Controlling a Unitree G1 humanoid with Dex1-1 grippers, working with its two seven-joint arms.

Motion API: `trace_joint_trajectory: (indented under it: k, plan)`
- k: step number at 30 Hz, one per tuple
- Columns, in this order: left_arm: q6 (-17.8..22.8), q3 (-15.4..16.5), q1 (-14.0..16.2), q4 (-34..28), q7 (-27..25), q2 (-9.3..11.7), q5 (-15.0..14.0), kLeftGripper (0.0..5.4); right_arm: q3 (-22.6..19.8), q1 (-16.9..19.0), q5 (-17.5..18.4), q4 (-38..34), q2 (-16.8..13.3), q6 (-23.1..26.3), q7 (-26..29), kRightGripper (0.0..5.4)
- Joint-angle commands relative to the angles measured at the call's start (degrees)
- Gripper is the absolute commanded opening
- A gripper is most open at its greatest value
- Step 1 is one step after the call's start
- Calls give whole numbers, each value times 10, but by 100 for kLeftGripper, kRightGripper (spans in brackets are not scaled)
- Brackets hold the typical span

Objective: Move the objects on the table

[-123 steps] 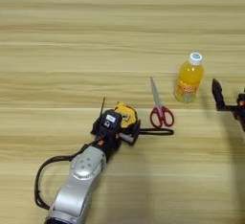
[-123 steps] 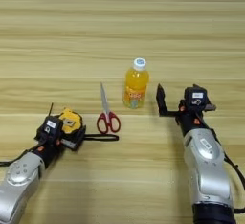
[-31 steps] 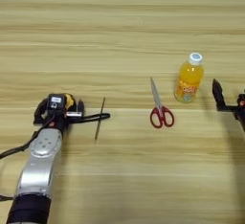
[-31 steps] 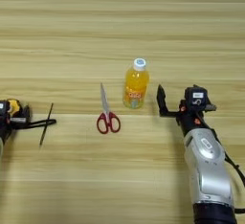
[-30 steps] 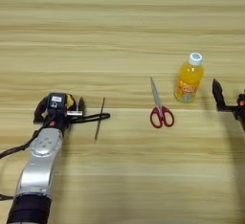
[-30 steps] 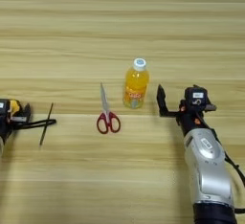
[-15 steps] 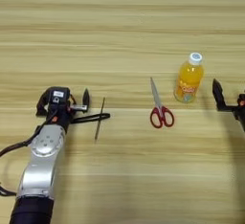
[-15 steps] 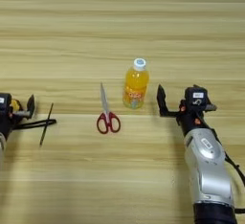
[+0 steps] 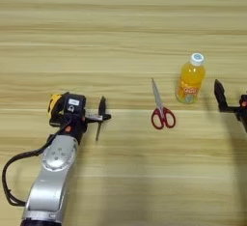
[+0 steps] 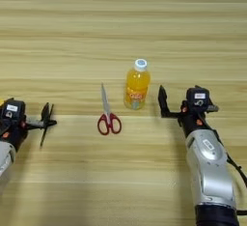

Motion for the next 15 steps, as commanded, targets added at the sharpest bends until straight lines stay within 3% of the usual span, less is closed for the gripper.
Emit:
trace_joint_trajectory:
  k: [1,7,15]
  plan:
    - [30,-31,29,-43,7,-10,21,540,-2,-3,2,-8,-3,8,-1,540]
    - [53,-70,66,-71,13,-21,38,540,-2,-1,3,-15,-3,12,-2,540]
    - [76,-91,110,-99,23,-27,49,540,-1,5,3,-33,-1,21,-5,540]
